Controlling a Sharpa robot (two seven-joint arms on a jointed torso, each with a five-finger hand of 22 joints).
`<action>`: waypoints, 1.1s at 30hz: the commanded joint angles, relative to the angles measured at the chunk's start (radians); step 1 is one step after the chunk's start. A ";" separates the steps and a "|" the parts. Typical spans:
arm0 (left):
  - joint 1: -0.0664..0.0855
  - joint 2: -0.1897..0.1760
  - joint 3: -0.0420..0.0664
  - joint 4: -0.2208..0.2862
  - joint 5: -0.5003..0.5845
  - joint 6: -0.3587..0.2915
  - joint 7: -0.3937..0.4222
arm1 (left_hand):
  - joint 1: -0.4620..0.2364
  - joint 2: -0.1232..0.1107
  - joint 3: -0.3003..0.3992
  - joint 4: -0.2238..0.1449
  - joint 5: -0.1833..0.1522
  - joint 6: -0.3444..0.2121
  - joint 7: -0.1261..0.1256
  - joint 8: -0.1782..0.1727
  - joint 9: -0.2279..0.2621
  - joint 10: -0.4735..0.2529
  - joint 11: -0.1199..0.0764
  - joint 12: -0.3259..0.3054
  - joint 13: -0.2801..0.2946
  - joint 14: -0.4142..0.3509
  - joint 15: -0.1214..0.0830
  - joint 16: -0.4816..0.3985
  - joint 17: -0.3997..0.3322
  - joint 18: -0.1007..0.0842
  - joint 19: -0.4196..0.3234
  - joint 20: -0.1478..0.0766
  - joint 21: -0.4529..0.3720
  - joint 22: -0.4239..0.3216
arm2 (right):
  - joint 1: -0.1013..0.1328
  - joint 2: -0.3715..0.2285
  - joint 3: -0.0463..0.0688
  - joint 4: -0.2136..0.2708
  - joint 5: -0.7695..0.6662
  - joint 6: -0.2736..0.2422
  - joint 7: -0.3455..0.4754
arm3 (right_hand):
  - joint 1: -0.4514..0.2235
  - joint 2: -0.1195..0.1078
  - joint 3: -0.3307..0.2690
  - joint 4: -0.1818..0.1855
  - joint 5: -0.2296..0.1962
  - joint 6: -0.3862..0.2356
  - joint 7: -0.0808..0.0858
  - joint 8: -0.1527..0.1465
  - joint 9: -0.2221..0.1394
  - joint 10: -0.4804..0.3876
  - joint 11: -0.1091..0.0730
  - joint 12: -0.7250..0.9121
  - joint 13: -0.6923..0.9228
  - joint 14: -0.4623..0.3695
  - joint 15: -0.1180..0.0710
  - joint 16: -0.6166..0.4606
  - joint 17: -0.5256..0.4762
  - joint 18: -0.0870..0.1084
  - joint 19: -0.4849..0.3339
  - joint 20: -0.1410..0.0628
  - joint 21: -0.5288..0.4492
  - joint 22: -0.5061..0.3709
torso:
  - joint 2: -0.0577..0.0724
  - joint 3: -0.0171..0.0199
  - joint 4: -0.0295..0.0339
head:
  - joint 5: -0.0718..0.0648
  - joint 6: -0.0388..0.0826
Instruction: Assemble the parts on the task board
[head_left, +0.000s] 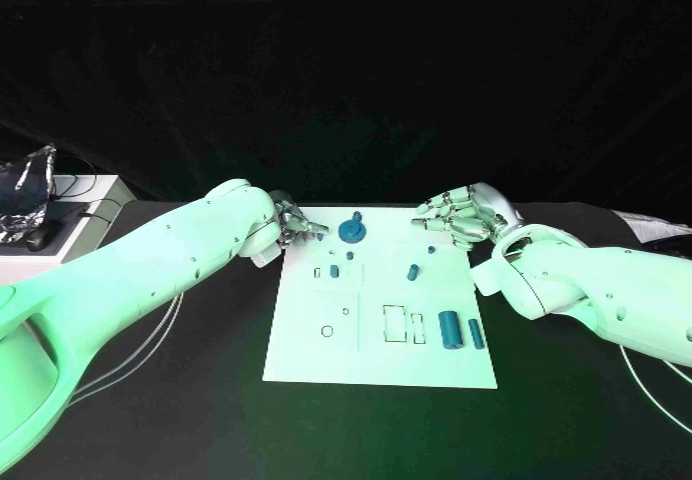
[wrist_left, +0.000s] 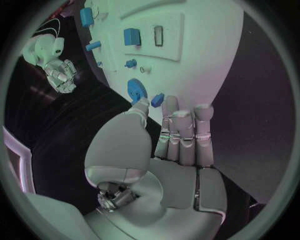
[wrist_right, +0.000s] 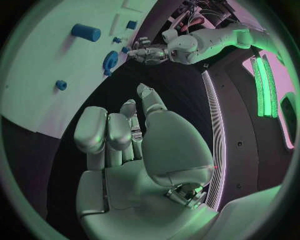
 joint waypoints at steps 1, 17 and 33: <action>0.002 0.005 0.000 -0.008 0.013 0.012 0.015 | 0.000 0.012 -0.001 -0.008 -0.001 0.000 -0.003 0.003 0.002 -0.001 -0.006 0.007 -0.001 -0.002 -0.007 0.005 0.001 0.014 0.009 0.001 -0.002 0.003 | 0.000 0.000 0.001 0.002 -0.010 0.009 0.005 | -0.009 0.002 0.001 0.005 0.004 0.001 0.009 -0.007 -0.002 0.001 -0.001 -0.006 -0.001 0.001 0.003 0.001 0.001 -0.003 0.048 0.005 -0.003 0.131 | 0.000 -0.0001 0.0003 | -0.001 -0.001; 0.003 0.010 -0.002 -0.022 0.054 0.018 0.032 | 0.020 0.033 0.016 -0.020 0.000 0.003 -0.006 -0.001 0.000 -0.001 -0.008 0.005 -0.002 -0.002 -0.008 0.007 0.002 0.013 0.009 0.000 -0.002 0.006 | 0.000 0.000 0.001 0.001 -0.011 0.010 0.005 | -0.008 0.002 0.002 0.005 0.004 0.003 0.008 -0.007 -0.001 0.002 -0.001 -0.005 -0.002 0.001 0.003 0.002 0.002 -0.003 0.049 0.005 -0.001 0.132 | -0.001 0.0008 0.0008 | 0.000 -0.005; 0.003 0.010 -0.003 -0.025 0.079 0.054 0.043 | 0.041 0.028 0.423 -0.202 0.026 0.009 -0.003 -0.061 -0.024 0.003 -0.010 -0.035 -0.023 -0.007 -0.011 0.015 0.017 0.010 0.001 -0.004 -0.006 0.018 | 0.000 0.001 0.001 -0.001 -0.011 0.012 0.004 | -0.008 0.002 0.002 0.005 0.004 0.003 0.008 -0.007 -0.001 0.002 -0.001 -0.005 -0.002 0.001 0.003 0.002 0.002 -0.003 0.049 0.005 -0.001 0.132 | -0.001 0.0003 0.0012 | 0.003 -0.005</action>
